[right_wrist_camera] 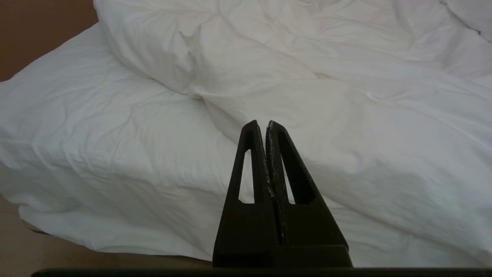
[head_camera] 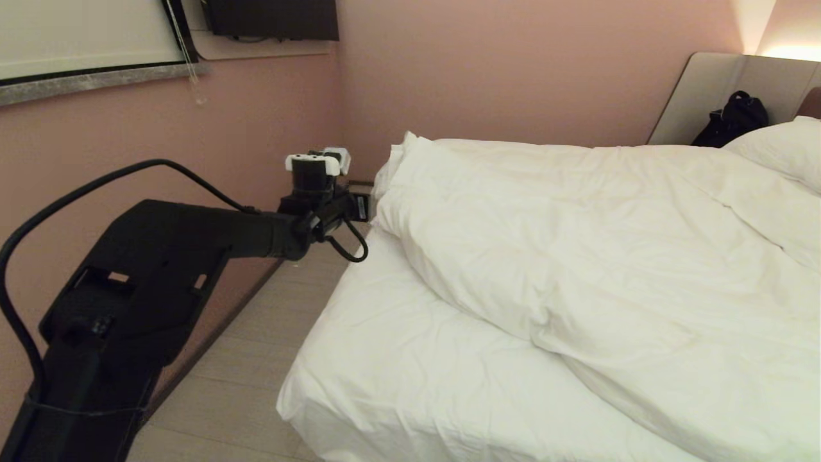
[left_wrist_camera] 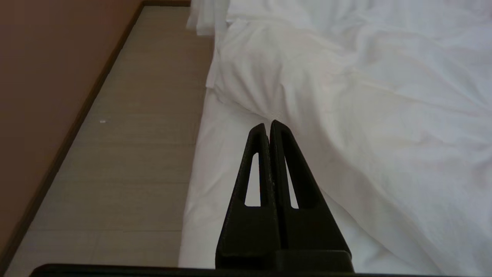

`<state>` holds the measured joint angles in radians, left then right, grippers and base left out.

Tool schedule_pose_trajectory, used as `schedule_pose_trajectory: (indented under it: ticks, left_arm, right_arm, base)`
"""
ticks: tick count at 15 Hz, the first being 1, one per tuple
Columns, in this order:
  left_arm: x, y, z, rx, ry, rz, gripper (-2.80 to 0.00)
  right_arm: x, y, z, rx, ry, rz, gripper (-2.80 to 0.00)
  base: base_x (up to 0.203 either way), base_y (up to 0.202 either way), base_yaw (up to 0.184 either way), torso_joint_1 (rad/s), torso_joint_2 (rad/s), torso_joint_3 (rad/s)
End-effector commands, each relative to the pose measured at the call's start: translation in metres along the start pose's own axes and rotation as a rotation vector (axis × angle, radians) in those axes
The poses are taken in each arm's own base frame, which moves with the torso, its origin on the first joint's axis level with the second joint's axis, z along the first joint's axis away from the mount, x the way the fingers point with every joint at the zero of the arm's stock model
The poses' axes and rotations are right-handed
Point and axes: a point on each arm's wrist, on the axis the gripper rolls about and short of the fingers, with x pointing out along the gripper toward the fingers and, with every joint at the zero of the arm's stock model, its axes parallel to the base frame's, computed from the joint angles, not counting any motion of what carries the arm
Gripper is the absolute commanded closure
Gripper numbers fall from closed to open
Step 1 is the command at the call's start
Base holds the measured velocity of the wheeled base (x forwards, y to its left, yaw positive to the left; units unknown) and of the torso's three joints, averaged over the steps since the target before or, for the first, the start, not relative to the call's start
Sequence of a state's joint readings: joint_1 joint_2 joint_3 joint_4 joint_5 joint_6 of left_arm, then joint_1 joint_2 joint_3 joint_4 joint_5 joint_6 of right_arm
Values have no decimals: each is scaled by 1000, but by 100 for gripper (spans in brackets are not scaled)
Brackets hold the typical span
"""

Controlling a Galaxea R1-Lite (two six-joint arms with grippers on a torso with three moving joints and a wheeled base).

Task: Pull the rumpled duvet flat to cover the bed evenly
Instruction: Hold the folded corner of the quilt

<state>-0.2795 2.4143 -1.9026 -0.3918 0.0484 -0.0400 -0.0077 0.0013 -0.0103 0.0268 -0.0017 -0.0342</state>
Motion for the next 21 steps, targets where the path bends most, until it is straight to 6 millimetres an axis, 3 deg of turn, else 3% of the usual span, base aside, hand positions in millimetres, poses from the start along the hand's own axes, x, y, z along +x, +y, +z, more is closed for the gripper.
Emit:
schedule_pose_trajectory:
  ticks: [1,5,8,11,13,17,21]
  left_arm:
    - [-12,7,17,-28,-28,16,0]
    - [-31,9,36,-93,-48,38,0]
    - [-45,5,37,-106,-38,43,0]
    - [-45,3,32,-108,-26,40,0]
    - [-45,3,25,-117,-5,40,0]
    - [-51,2,16,-133,11,38,0]
    - [-52,2,1,-127,16,30,0]
  right_arm:
    - [0,0,0,-1,1,2,0]
    - [-1,0,1,-8,3,-9,0]
    - [-2,0,3,-9,23,-11,0]
    - [-16,-2,44,-9,-20,-11,0]
    - [-11,-2,67,-9,54,-1,0]
    - [40,-3,98,-5,280,32,0]
    - [138,-2,118,32,503,110,0]
  base:
    - [0,0,0,0,0,0]
    - [0,0,0,0,0,0]
    - [0,0,0,0,0,0]
    - [0,0,0,0,0,0]
    - [0,0,0,0,0,0]
    - [0,0,0,0,0,0]
    - [0,0,0,0,0,0]
